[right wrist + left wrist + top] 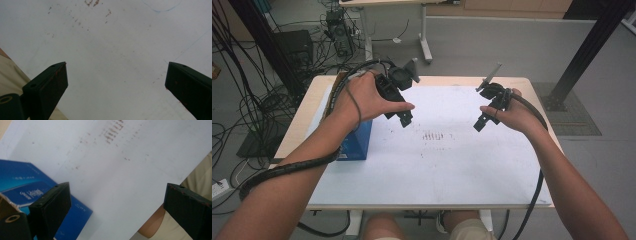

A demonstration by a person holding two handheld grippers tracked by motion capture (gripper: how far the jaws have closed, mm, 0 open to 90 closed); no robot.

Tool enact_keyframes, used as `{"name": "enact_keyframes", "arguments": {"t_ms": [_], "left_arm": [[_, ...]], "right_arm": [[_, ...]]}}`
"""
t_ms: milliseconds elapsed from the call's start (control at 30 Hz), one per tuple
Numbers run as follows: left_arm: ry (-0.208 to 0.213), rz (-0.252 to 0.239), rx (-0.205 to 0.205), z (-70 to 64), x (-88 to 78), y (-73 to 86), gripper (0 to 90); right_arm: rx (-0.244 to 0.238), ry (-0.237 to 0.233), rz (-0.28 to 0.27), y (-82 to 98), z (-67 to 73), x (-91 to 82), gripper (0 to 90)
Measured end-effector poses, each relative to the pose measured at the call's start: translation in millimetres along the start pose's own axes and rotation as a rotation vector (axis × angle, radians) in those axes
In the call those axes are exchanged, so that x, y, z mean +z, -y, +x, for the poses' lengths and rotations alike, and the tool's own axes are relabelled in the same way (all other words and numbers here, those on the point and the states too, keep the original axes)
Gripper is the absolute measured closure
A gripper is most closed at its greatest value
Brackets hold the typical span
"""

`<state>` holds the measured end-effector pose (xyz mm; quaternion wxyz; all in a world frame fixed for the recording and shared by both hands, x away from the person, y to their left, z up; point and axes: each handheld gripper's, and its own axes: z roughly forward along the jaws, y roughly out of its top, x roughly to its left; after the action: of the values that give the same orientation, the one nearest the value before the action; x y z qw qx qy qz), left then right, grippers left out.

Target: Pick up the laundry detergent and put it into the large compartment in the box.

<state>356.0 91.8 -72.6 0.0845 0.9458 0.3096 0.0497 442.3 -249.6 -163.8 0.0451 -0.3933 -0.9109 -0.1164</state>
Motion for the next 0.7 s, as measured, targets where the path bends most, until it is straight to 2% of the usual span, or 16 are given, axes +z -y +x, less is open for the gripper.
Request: {"name": "enact_keyframes", "arguments": {"t_ms": [100, 233, 400, 700], "left_arm": [[-0.005, 0.001, 0.076, -9.3, -0.7, -3.6, 6.1], [-0.009, 0.009, 0.122, -19.0, 0.3, -8.9, 6.7], [0.003, -0.008, 0.140, -22.8, 0.3, -10.8, 6.9], [0.030, -0.009, 0.181, -24.7, 2.7, -14.3, 6.8]], "right_arm": [[-0.004, 0.005, 0.006, -0.9, -1.3, -0.6, 4.4], [0.001, 0.006, 0.007, -1.7, -1.4, -1.3, 4.3], [-0.003, 0.004, 0.008, -2.8, -1.0, -0.6, 4.4], [-0.005, 0.003, 0.012, -4.5, -1.5, 1.1, 4.3]]}}
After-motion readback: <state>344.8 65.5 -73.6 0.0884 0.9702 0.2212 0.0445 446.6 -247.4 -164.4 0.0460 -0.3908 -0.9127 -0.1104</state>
